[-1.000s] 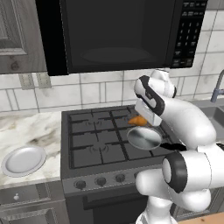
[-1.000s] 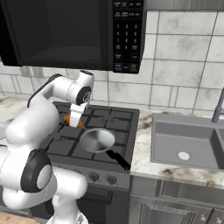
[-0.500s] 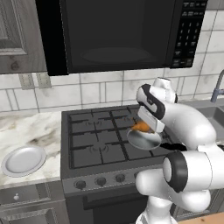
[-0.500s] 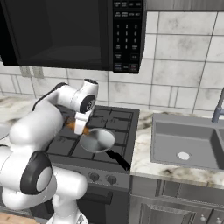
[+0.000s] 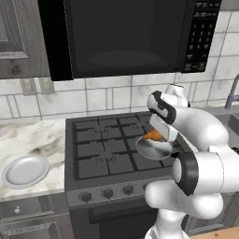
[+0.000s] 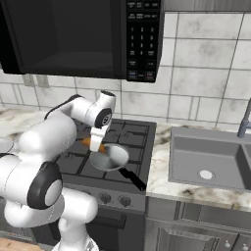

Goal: Pick the croissant and place it on the pan. Then turn on the stove to warm the croissant.

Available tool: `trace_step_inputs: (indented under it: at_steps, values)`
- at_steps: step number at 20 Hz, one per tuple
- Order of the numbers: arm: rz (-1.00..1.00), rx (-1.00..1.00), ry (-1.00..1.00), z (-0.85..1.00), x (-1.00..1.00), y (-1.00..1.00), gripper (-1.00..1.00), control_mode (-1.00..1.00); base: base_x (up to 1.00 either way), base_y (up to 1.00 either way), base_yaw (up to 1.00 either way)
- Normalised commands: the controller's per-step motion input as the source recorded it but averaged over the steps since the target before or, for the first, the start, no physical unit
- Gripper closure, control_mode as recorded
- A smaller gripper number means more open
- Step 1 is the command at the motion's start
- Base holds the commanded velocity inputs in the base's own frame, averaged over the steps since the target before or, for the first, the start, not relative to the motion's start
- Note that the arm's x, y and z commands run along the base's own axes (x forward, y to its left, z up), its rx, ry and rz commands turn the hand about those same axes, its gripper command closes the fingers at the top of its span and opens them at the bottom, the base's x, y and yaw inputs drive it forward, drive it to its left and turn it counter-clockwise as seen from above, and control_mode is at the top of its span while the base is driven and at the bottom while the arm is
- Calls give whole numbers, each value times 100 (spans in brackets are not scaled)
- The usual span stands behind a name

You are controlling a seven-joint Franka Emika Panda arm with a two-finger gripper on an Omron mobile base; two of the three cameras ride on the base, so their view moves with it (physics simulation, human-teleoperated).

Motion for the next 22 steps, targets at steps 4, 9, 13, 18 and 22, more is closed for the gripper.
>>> trace_step_inputs:
  at_steps: [4, 9, 13, 18, 22]
  values:
    - [0, -3, 8, -11, 38, -10, 100, -100, 0, 0, 0]
    - [0, -4, 8, -11, 46, -7, 100, -100, 0, 0, 0]
    - [0, -4, 7, -18, 37, -5, 100, -100, 0, 0, 0]
    - [0, -5, 1, -34, 25, -4, 100, -100, 0, 0, 0]
    - [0, -4, 0, -40, 11, -6, 100, -100, 0, 0, 0]
